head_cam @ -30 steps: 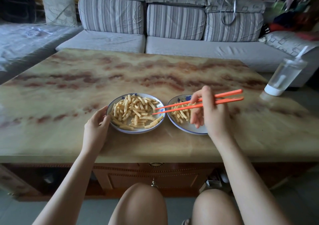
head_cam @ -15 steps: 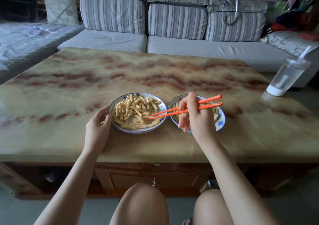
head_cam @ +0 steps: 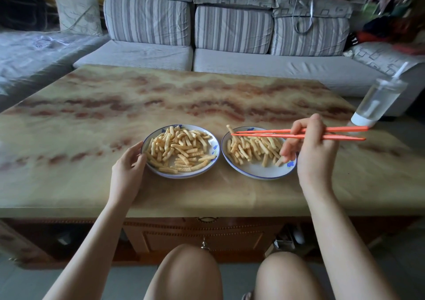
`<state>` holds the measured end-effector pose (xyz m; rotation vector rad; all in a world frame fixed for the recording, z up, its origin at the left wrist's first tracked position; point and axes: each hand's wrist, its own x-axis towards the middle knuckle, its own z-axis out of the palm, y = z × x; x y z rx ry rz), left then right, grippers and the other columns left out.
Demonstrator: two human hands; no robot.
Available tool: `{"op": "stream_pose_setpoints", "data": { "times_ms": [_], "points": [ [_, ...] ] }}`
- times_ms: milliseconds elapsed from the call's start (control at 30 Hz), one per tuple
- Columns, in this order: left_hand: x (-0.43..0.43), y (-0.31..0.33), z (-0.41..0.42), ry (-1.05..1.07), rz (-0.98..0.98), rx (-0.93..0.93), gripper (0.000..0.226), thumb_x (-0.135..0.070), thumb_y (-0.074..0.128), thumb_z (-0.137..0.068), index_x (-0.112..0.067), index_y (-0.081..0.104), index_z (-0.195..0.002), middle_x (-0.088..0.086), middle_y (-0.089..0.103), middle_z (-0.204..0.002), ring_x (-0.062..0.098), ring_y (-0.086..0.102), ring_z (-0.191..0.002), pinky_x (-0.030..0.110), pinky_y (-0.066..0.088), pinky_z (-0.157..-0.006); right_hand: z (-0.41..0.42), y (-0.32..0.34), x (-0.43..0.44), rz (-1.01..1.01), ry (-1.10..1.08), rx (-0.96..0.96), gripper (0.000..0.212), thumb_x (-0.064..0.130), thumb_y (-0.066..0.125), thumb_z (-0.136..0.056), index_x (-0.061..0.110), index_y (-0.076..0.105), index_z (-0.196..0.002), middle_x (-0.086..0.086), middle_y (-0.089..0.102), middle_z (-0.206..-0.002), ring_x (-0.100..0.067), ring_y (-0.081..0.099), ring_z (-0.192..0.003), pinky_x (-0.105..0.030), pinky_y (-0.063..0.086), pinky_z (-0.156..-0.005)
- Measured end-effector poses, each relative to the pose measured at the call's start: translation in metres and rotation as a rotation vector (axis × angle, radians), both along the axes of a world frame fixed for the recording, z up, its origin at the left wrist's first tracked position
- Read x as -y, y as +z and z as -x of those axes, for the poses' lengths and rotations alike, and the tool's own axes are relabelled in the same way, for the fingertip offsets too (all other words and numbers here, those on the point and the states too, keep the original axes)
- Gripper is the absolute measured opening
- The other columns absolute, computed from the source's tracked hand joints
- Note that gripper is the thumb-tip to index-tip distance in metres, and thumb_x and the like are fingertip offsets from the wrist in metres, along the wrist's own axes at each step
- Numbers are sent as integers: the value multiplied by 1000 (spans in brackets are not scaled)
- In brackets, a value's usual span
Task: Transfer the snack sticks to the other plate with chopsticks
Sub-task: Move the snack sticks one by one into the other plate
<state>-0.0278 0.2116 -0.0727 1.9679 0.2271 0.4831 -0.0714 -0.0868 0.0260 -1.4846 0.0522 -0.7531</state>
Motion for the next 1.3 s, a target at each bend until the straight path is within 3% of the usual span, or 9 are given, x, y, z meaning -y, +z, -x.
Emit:
{"op": "stream_pose_setpoints", "data": {
  "times_ms": [400,533,667,867,1133,1300],
  "points": [
    [0,1,1,-5,-1,3,36,-14,51,-93,-18,58,-129,-3,62,-120,1,52,-103,15,36,-84,-6,-17,22,22,-116,-76,45,27,32,-103,9,49,-66,-10,50,-38,-21,43,-31,-17,32,-35],
    [1,1,2,-7,2,3,37,-13,51,-93,-19,58,-129,-4,62,-119,2,52,-102,14,36,-82,-4,-13,7,40,-38,-20,43,25,30,-104,8,49,-69,-26,47,-46,-18,42,-30,-17,29,-35],
    [0,1,1,-6,-5,1,37,-13,51,-93,-19,58,-129,-3,62,-121,1,52,-103,9,35,-79,-11,-14,-17,72,125,-30,44,30,30,-102,13,52,-68,-6,48,-38,-17,40,-29,-16,29,-33],
    [1,2,2,-5,-5,0,37,-14,51,-93,-17,58,-129,-1,62,-123,2,51,-103,16,35,-85,-16,-19,-51,268,299,-56,43,38,31,-98,18,55,-68,-11,47,-38,-26,39,-33,-24,31,-36],
    [1,3,2,-2,-7,0,36,-12,51,-93,-17,59,-128,-4,63,-117,1,51,-101,15,35,-84,-18,-22,-66,369,352,-65,42,27,31,-104,10,54,-73,-21,49,-45,-15,41,-34,-20,33,-39],
    [0,3,2,-1,-13,-2,37,-13,51,-93,-17,58,-129,-3,63,-117,2,52,-100,16,35,-84,-21,-25,-70,335,299,-63,44,26,32,-104,15,53,-68,-21,50,-45,-13,40,-33,-22,33,-37]
  ]
}}
